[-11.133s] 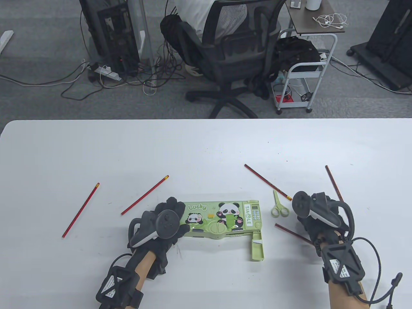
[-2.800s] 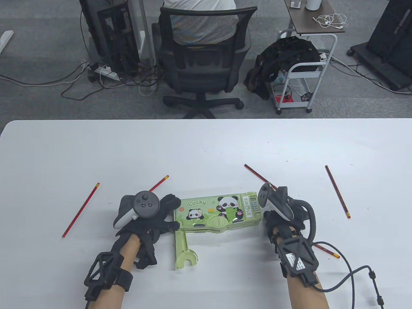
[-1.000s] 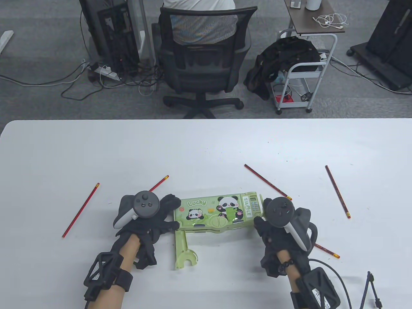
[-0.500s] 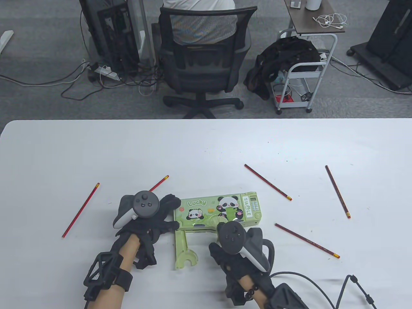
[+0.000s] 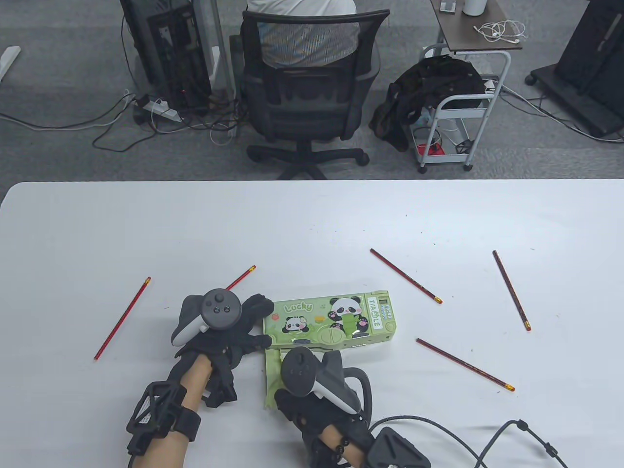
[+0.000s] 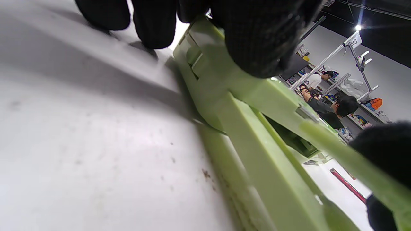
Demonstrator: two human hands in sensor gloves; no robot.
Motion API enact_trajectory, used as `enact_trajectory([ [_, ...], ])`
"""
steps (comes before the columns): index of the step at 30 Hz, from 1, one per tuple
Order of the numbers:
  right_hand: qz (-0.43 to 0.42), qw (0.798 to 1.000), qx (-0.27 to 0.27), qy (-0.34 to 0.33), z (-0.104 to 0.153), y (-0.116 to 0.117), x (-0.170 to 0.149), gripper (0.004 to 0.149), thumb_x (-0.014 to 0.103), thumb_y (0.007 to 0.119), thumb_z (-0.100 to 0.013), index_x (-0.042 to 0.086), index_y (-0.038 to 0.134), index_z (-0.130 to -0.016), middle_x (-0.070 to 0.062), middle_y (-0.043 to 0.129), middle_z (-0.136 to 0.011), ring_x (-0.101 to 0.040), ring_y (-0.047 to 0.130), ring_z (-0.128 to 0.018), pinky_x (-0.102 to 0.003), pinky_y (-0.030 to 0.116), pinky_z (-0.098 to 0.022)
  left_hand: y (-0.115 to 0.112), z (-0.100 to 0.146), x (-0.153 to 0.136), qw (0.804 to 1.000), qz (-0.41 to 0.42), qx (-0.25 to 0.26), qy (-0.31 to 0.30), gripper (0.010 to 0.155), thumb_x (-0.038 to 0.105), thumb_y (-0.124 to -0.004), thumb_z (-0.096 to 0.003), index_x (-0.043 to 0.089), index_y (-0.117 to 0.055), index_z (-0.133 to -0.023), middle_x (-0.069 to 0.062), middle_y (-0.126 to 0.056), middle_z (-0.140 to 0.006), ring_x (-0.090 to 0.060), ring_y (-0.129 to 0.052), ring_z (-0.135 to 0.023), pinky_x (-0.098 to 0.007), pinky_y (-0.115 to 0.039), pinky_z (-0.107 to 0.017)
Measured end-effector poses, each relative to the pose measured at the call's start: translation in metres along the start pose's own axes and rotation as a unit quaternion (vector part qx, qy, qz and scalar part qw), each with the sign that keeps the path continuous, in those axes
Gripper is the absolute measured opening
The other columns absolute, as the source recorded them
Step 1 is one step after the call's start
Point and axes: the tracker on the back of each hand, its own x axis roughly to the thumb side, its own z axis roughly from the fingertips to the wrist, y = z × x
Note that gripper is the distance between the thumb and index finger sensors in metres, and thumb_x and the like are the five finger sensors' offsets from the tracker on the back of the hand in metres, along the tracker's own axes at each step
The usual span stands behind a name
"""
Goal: Organize multifunction pencil case
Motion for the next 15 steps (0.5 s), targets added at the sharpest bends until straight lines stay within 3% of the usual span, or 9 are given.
enact_trajectory([
  [9, 0.045, 0.999, -0.001, -0.006, 0.000, 0.008, 0.012, 0.069, 0.049, 0.074, -0.053, 0.004, 0.067, -0.105, -0.038, 0.083, -0.084, -0.050, 0.097, -0.060, -0.061, 0.085, -0.046, -0.001, 0.000, 0.000, 1.000, 0.000, 0.000, 0.000, 0.075, 0.035, -0.085, -0.0512, 0.023, -0.044, -0.113, -0.012, -0.039, -0.125, -0.040, -0.069, -0.109, -0.064, -0.059, -0.072],
  [15, 0.090, 0.995, -0.030, -0.018, 0.001, 0.012, 0.023, 0.067, 0.050, 0.073, -0.053, 0.002, 0.073, -0.100, -0.034, 0.088, -0.081, -0.049, 0.099, -0.060, -0.060, 0.086, -0.046, 0.000, 0.000, 0.000, 1.000, 0.001, -0.001, 0.000, 0.075, 0.035, -0.085, -0.0512, 0.023, -0.045, -0.113, -0.013, -0.039, -0.125, -0.040, -0.069, -0.109, -0.064, -0.059, -0.072],
])
